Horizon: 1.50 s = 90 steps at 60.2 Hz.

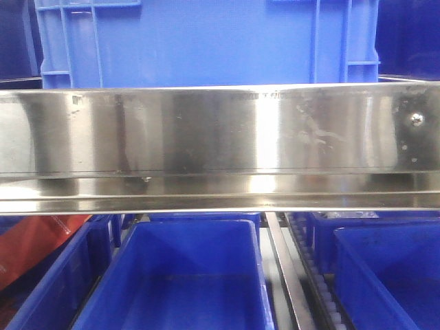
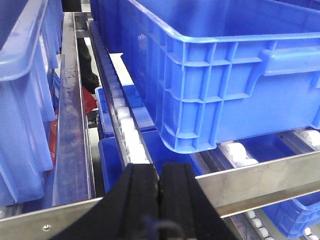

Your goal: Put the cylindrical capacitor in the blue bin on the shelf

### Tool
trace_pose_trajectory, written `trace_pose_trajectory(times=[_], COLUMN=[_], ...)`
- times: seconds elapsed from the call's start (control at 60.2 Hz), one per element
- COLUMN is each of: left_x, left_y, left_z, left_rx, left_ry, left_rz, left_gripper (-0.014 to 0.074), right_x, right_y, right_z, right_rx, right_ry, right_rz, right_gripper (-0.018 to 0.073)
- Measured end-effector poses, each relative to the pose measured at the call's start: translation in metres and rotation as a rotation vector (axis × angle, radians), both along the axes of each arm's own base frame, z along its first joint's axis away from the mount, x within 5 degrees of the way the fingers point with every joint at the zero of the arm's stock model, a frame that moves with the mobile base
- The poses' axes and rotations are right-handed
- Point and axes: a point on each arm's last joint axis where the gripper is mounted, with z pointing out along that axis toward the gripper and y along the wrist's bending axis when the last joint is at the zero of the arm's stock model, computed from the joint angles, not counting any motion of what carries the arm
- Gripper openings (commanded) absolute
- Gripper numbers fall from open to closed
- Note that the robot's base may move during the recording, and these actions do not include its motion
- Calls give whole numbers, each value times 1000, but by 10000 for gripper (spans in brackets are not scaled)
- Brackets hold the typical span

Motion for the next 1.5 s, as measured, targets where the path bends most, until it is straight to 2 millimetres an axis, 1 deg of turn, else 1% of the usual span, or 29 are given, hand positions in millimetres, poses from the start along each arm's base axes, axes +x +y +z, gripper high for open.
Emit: trace_pose_trajectory(times=[0.731,0.831,0.93,1.047,1.13,1.296,1.495], left_x=[0,2,3,-1,-5,-9,2], left_y=[0,-1,-1,2,5,9,10], left_z=[1,-5,-19,-37,-60,-101,-153], left_rx=[-3,1,-3,6,21,-9,-11], left_ry=[-12,-13,-30,-124,-204,-321,-329], left_rz=[-1,-4,18,54,103,215,265], left_gripper=[-111,-111,-111,-111,-111,-111,-111], right_x=[-2,-2,-2,-2,-2,-2,-2], right_y=[-1,-1,-1,-1,-1,-1,-1], right_z=[0,0,0,0,0,0,0], right_rx=[12,12,12,12,12,13,15], right_ry=[-19,-19,-19,-19,-19,-21,-24], right_rz=[-1,-1,-1,-1,-1,-1,-1], right_gripper=[-154,-154,-154,-154,-154,-154,-154])
